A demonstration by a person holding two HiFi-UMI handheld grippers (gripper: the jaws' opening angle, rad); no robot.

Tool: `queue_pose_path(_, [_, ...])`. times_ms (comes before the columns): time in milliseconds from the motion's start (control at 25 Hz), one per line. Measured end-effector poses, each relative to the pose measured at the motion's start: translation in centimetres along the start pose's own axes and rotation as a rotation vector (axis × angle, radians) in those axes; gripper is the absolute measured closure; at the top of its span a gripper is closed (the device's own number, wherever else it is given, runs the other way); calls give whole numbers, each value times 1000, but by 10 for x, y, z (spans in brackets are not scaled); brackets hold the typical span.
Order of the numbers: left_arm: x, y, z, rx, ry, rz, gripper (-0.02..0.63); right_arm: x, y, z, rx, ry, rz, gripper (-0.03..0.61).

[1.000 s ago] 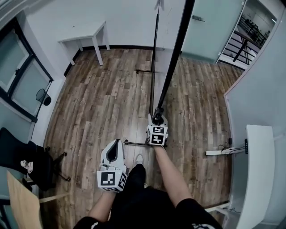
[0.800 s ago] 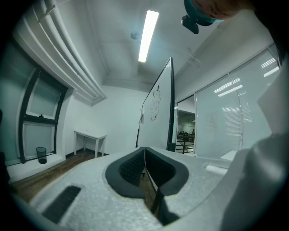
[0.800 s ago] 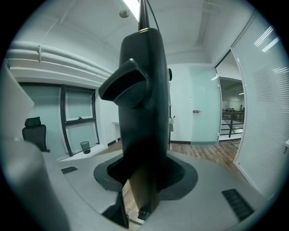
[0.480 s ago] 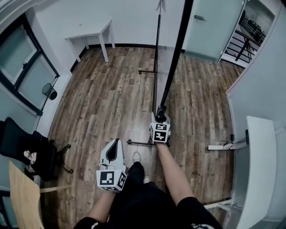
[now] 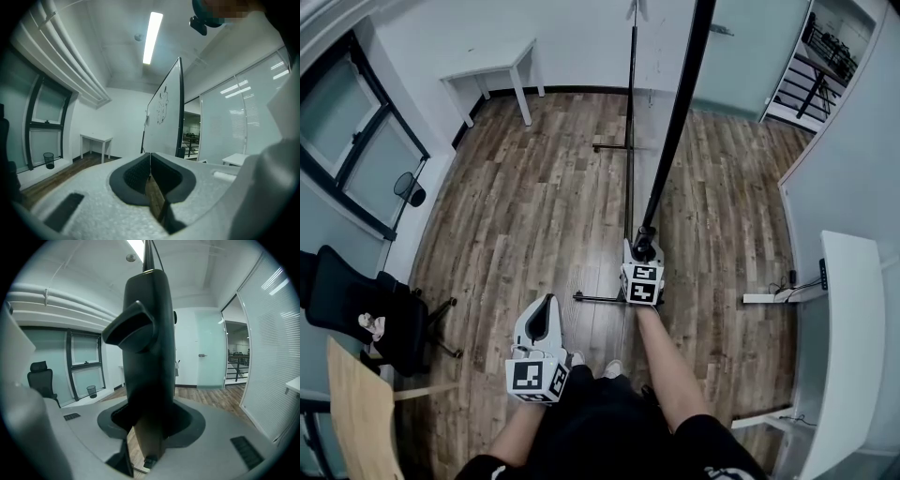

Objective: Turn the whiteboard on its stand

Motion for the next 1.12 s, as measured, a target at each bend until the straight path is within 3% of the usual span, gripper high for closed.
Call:
queue_pose_path(240, [-7, 1, 0, -7, -52, -6, 595, -8, -9, 13, 9, -4, 0, 422])
queue_pose_path(760, [-28, -15, 15, -21, -243, -31, 595, -16, -36, 41, 54, -18, -10, 422])
queue_pose_path(1120, [-29, -20, 34, -43, -291, -27, 595, -24, -43, 66, 49, -31, -14, 422])
Point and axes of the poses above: the fingertips, and each gripper's own axes: z backward along the fingers, x to its right, y out of its top, the point moved 7 cm from there along z, backward along the fingers, and after that the axes turned 14 degrees about -x, right-handed, at the moved point
